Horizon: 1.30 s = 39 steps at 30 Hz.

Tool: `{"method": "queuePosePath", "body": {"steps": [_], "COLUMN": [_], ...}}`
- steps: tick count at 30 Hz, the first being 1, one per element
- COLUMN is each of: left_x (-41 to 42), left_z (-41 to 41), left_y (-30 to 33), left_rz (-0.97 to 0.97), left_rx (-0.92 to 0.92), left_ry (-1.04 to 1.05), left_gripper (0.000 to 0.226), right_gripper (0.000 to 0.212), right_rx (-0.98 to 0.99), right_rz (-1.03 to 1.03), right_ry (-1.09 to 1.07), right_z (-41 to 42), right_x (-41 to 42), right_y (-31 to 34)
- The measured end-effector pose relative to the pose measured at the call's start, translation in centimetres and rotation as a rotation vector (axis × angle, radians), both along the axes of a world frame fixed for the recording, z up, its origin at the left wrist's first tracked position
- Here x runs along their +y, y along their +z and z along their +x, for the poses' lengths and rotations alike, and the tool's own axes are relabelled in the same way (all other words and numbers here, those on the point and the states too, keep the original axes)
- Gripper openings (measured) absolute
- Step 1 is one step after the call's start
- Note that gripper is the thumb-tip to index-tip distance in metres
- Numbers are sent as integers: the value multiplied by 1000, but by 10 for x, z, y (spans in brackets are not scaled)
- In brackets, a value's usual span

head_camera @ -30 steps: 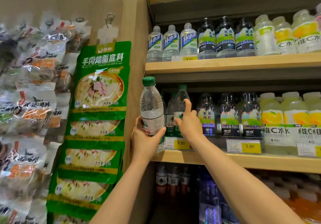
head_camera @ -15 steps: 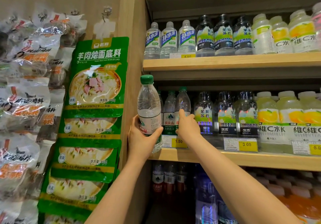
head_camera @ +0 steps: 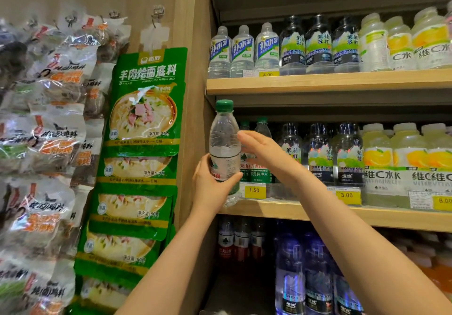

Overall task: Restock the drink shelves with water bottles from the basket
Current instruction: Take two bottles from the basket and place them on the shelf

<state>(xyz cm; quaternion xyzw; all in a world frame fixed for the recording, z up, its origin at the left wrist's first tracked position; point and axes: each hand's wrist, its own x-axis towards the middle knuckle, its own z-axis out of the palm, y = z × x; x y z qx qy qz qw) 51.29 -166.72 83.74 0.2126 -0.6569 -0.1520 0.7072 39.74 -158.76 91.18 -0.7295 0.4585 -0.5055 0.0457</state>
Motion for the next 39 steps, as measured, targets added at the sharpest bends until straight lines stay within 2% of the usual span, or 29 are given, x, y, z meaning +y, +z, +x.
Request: {"method": "queuePosePath", "body": {"steps": [1, 4, 7, 10, 14, 18, 21, 23, 25, 27, 29, 31, 34, 37, 39], "left_x": [3, 11, 9, 2, -4, -9, -17, -23, -28, -33, -37, -39, -41, -39, -38], "left_z": [-3, -10, -4, 7, 8, 6, 5, 2, -2, -6, -9, -12, -16, -25, -37], "left_y": [1, 2, -3, -23, -37, -34, -36, -35, -34, -33, -32, -32, -36, -32, -24], "left_rz": [-11, -23, -10, 82, 73, 68, 86, 93, 100, 98, 107, 113, 75, -132, -272], "left_rx": [-16, -77, -73, -3, -53, -113, -157, -195, -237, -274, -300, -333, -385, -494, -591], "left_ry": [-9, -46, -66, 2, 69, 119, 152, 164, 170, 175, 185, 225, 348, 492, 503], "left_gripper": [61, 55, 64, 67, 64, 66, 65, 65, 64, 63, 61, 57, 52, 53, 60], "right_gripper": [45, 49, 47, 54, 52, 51, 53, 63, 81, 88, 75, 72, 64, 43, 36], "right_rx": [-7, 47, -18, -91, -88, -2, -58, -166, -215, -137, -84, -33, 155, 386, 537], "right_rz": [5, -108, -176, -217, -236, -187, -74, 40, 133, 168, 172, 166, 75, -46, -27], "right_ry": [54, -61, -53, 2, 33, 31, 37, 43, 15, -42, -80, -154, -302, -432, -554], "right_z": [3, 4, -6, -10, -2, 4, 5, 4, 5, 3, 4, 2, -9, -35, -51], "right_x": [6, 8, 5, -1, -19, -56, -87, -107, -121, -129, -131, -129, -109, -79, -64], "right_y": [1, 1, 5, 16, 36, 34, 24, 21, 21, 22, 21, 18, 9, -4, -15]}}
